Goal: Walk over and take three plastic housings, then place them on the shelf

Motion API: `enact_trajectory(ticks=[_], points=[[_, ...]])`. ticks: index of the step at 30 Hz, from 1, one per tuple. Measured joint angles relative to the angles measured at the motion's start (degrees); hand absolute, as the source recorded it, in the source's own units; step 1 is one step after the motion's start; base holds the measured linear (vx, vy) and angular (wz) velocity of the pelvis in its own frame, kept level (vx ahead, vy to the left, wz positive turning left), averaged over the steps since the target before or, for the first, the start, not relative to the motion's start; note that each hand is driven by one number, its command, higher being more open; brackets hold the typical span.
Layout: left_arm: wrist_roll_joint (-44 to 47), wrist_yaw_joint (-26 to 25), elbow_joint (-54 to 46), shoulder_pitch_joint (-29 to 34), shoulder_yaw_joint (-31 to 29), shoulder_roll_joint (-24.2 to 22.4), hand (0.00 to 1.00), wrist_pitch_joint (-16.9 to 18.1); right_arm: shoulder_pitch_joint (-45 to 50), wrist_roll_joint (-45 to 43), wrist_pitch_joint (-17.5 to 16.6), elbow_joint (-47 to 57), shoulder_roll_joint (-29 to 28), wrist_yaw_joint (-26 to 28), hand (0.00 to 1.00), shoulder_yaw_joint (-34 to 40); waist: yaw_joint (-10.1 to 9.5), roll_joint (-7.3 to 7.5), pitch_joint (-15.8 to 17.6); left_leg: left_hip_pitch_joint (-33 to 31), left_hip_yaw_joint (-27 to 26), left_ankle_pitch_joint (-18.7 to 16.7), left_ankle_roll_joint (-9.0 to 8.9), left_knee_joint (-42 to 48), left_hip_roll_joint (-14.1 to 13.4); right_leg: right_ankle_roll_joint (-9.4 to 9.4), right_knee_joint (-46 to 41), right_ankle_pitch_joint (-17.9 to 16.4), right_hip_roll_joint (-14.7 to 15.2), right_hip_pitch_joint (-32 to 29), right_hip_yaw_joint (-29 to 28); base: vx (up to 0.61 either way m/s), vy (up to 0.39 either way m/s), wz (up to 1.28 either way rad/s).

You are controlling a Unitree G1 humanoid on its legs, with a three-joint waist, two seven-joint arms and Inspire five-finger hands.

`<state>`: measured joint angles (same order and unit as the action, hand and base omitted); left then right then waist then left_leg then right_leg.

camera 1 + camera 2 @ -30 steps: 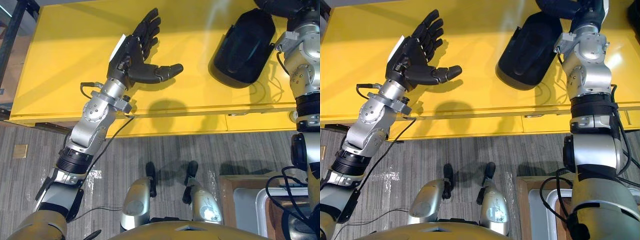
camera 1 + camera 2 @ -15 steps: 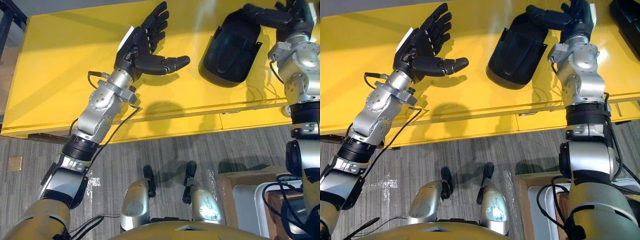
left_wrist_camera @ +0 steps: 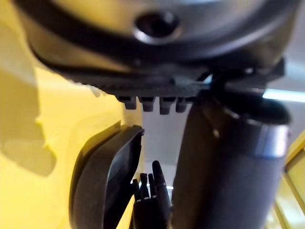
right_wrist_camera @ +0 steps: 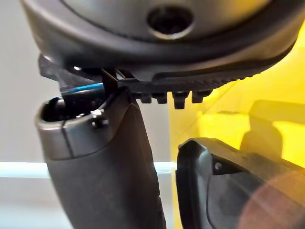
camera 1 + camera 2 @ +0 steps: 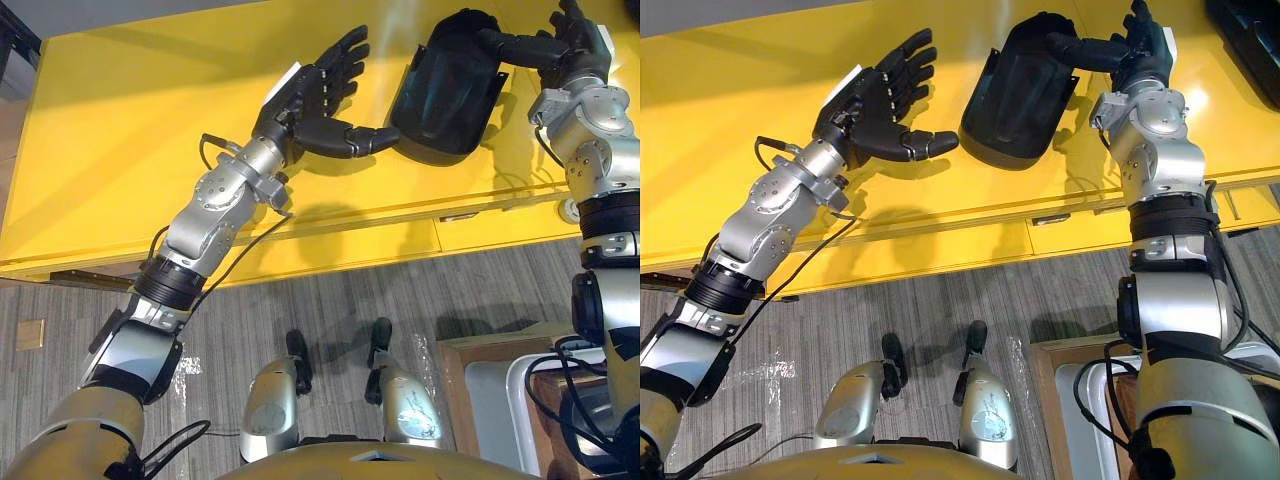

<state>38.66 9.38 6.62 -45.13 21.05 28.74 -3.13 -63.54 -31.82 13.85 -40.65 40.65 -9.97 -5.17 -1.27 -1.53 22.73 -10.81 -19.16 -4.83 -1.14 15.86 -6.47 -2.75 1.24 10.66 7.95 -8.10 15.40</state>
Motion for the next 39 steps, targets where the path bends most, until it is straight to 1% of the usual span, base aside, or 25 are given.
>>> enact_trajectory(ticks=[5, 6, 8, 11, 14, 15, 18, 20, 23, 29, 32, 39], points=[[1.53, 2.6, 0.48, -0.8, 2.29, -0.05, 1.0, -3.36, -1.24, -0.2, 0.41, -0.82, 0.0, 2.7, 1.0, -2.75, 0.04, -0.11, -0.06, -0.01, 0.06, 0.05, -0.03, -0.14, -0.03, 0.0, 0.01, -0.01, -0.04, -0.07, 0.07, 0.0, 0.0, 0.0], [1.51, 3.0, 1.69, -1.86, 3.53, -0.06, 1.0, -4.13, -2.04, -0.21, 0.42, -2.16, 0.0, 3.78, 1.0, -3.56, 0.02, -0.14, -0.08, -0.01, 0.07, 0.08, -0.03, -0.15, -0.02, 0.0, 0.0, -0.01, -0.04, -0.07, 0.08, 0.0, 0.0, 0.0], [1.52, 3.11, 3.01, -2.82, 4.89, -0.05, 1.0, -4.76, -2.54, -0.21, 0.42, -2.45, -0.01, 5.07, 1.0, -5.05, 0.02, -0.15, -0.08, 0.0, 0.12, 0.18, -0.1, -0.24, 0.01, 0.0, -0.01, -0.01, -0.02, -0.07, 0.13, 0.0, 0.0, 0.0], [1.62, 4.04, 4.24, -3.37, 5.64, -0.04, 1.0, -4.83, -2.96, -0.12, 0.41, -2.54, -0.01, 6.76, 1.0, -6.2, 0.02, -0.18, -0.1, 0.03, 0.15, 0.64, -0.24, -0.79, 0.1, 0.02, -0.08, -0.03, -0.01, -0.31, 0.19, -0.01, 0.001, 0.01], [2.17, 5.47, 5.75, -5.56, 6.42, 0.04, 1.0, -4.83, -4.01, -0.1, 0.31, -4.28, -0.01, 7.95, 1.0, -7.36, -0.01, -0.35, -0.2, 0.06, 0.16, 1.55, -0.31, -1.94, 0.35, 0.04, -0.21, -0.04, 0.08, -0.67, 0.46, -0.02, 0.001, 0.04], [3.73, 6.15, 6.55, -6.33, 7.01, 0.15, 1.0, -4.82, -4.23, -0.08, 0.29, -4.38, -0.01, 8.32, 1.0, -7.42, 0.03, -0.38, -0.21, 0.17, 0.21, 1.87, -0.37, -2.37, 0.45, 0.04, -0.21, -0.04, 0.11, -0.73, 0.53, -0.01, 0.0, 0.04], [4.69, 7.17, 6.99, -6.8, 7.97, 0.17, 1.0, -4.82, -5.06, 0.01, 0.02, -4.94, -0.01, 8.8, 1.0, -8.35, 0.3, -0.53, -0.29, 0.42, 0.32, 2.36, -0.38, -3.07, 0.6, 0.05, -0.22, -0.03, 0.15, -0.8, 0.65, 0.0, 0.0, 0.0], [6.51, 7.26, 7.48, -6.8, 8.37, 0.05, 1.0, -4.82, -5.1, 0.02, -0.72, -5.96, -0.01, 8.82, 1.0, -8.62, 0.33, -0.87, -0.49, 0.42, 0.42, 2.4, -0.37, -3.14, 0.64, 0.05, -0.22, -0.03, 0.18, -0.79, 0.72, 0.0, 0.0, 0.0], [6.51, 7.25, 7.5, -6.82, 8.4, -0.29, 1.0, -4.81, -5.16, 0.06, -0.99, -6.37, -0.01, 8.81, 1.0, -9.01, 0.43, -1.26, -0.73, 0.5, 0.52, 2.61, -0.33, -3.49, 0.84, 0.05, -0.22, -0.03, 0.35, -0.79, 0.88, 0.0, 0.012, 0.02], [6.56, 7.08, 8.93, -7.38, 8.71, -1.15, 1.0, -4.75, -5.47, -0.22, -2.98, -7.25, -0.44, 8.57, 1.0, -9.12, 0.36, -1.32, -0.76, 1.32, 0.47, 3.61, -0.32, -5.23, 1.3, 0.05, -0.24, -0.02, 0.54, -0.75, 0.97, 0.0, 0.0, 0.0], [6.56, 6.75, 9.4, -8.65, 9.62, -1.3, 1.0, -4.75, -6.78, -0.71, -3.14, -9.29, -0.46, 8.46, 1.0, -10.0, 0.35, -1.32, -0.76, 1.32, 0.47, 3.67, -0.25, -5.29, 1.41, 0.05, -0.24, -0.01, 0.64, -0.75, 0.99, 0.0, 0.0, 0.0], [8.79, 5.23, 10.96, -8.82, 9.6, -1.91, 1.0, -4.61, -6.8, -4.71, -4.88, -9.28, -0.82, 8.97, 1.0, -9.99, 0.6, -1.33, -0.76, 1.56, 0.48, 3.79, -0.12, -5.62, 1.75, -0.05, -0.25, 0.08, 0.9, -0.69, 0.97, 0.0, 0.0, 0.0]])
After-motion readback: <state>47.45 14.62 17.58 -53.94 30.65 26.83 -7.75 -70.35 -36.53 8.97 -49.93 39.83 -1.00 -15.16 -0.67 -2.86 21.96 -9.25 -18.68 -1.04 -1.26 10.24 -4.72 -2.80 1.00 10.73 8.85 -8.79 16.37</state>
